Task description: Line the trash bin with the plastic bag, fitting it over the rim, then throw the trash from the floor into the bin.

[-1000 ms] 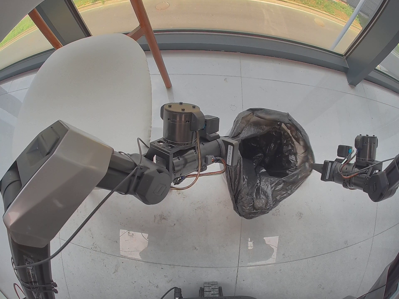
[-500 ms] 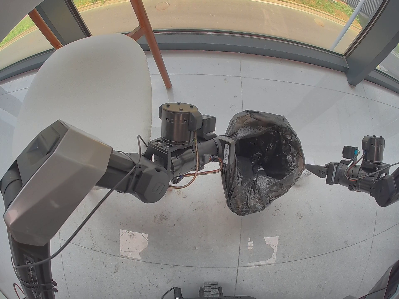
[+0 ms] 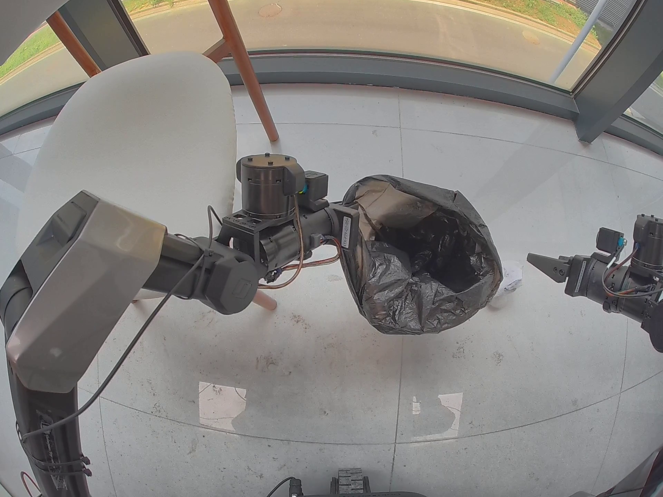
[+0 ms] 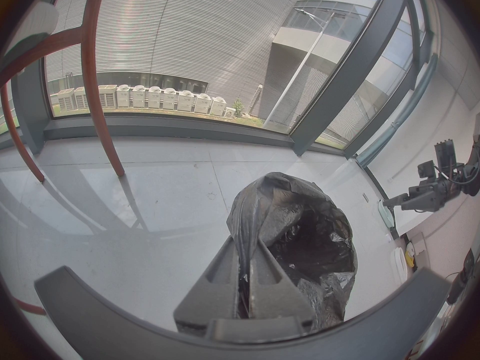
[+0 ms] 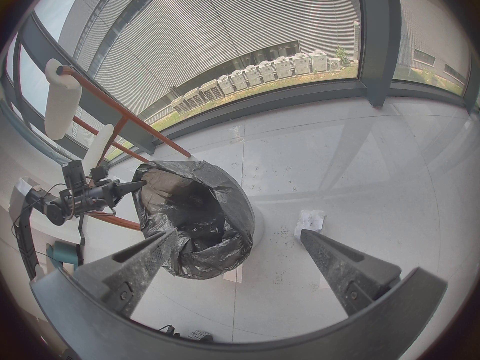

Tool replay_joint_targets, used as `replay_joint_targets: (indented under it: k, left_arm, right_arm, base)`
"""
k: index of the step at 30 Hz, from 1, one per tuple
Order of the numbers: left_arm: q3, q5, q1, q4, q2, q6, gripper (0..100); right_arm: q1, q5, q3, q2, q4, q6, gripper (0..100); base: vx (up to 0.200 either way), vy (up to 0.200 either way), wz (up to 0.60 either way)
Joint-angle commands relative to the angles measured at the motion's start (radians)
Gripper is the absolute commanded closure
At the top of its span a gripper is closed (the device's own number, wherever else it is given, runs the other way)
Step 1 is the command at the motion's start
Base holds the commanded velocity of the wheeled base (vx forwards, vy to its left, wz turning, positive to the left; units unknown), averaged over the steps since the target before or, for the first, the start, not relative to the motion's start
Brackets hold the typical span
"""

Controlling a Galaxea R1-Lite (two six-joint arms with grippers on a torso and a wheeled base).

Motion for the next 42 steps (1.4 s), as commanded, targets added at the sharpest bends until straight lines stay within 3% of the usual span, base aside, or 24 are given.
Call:
replay_joint_targets:
  k: [1,9,10,24,33,35,39,42]
  left_arm:
    - [-0.013,0.002,-0.002,-0.003,0.009,0.001,100]
    - [0.018,0.004,-0.025,-0.004,0.028,0.001,100]
    - [0.019,0.004,-0.028,-0.003,0.031,0.001,0]
    - [-0.019,0.03,-0.008,-0.012,0.065,0.03,0]
    - [-0.063,0.022,-0.08,0.025,0.049,-0.013,0]
    - [-0.019,0.024,-0.099,0.063,-0.006,-0.04,0]
    - [0.087,0.033,-0.134,0.097,-0.158,-0.048,0]
    - [0.182,0.033,-0.14,0.131,-0.296,-0.057,0]
  right_arm:
    - [0.002,0.0,0.025,-0.043,0.0,0.002,0]
    - [0.001,-0.001,0.034,-0.051,-0.002,0.002,0]
    - [0.001,-0.001,0.034,-0.054,-0.002,0.002,0]
    - [0.001,-0.001,0.093,-0.089,0.0,0.002,0]
    - [-0.004,-0.001,0.149,-0.127,-0.002,0.003,0]
    - [-0.034,-0.001,0.16,-0.129,0.0,0.005,0]
    - [-0.168,0.008,0.179,-0.106,0.0,0.002,0]
    - [-0.268,0.072,0.185,-0.09,0.003,0.005,0]
  base:
    - [0.0,0.0,0.0]
    - [0.0,0.0,0.0]
    - [0.0,0.0,0.0]
    - [0.0,0.0,0.0]
    - [0.0,0.0,0.0]
    - [0.0,0.0,0.0]
    - [0.0,0.0,0.0]
    - [0.0,0.0,0.0]
